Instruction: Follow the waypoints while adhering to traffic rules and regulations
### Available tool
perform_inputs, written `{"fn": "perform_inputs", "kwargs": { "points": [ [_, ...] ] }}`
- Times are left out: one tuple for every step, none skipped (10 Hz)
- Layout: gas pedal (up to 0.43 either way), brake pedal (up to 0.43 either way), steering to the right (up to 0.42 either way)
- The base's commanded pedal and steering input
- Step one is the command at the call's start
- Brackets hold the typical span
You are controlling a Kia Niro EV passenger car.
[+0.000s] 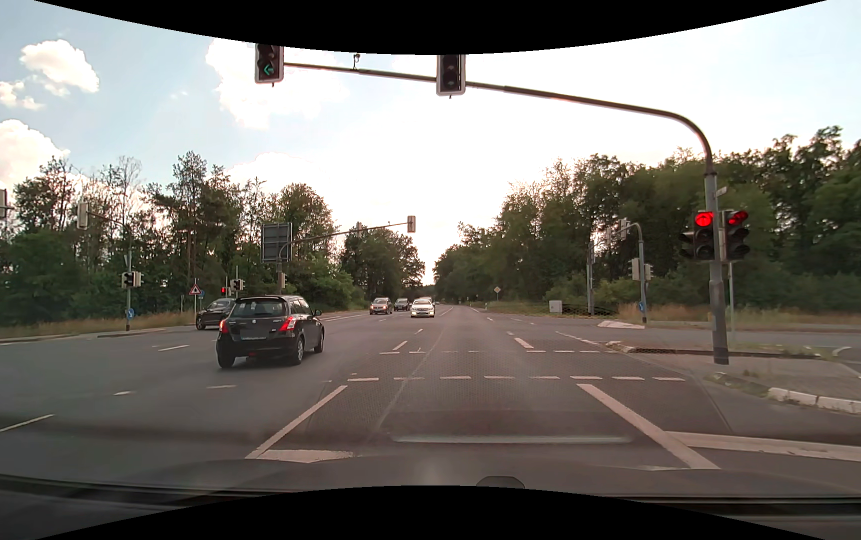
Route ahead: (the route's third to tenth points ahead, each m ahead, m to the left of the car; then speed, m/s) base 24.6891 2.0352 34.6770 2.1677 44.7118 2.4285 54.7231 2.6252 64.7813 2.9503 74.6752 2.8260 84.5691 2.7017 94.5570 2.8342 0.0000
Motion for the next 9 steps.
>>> {"fn": "perform_inputs", "kwargs": {
  "points": [
    [0.0, 0.311, -0.008],
    [0.0, 0.311, -0.008],
    [0.0, 0.305, -0.008],
    [0.0, 0.305, -0.008],
    [0.0, 0.311, -0.008],
    [0.0, 0.311, -0.008],
    [0.0, 0.311, -0.008],
    [0.0, 0.305, -0.008],
    [0.0, 0.311, -0.008]
  ]
}}
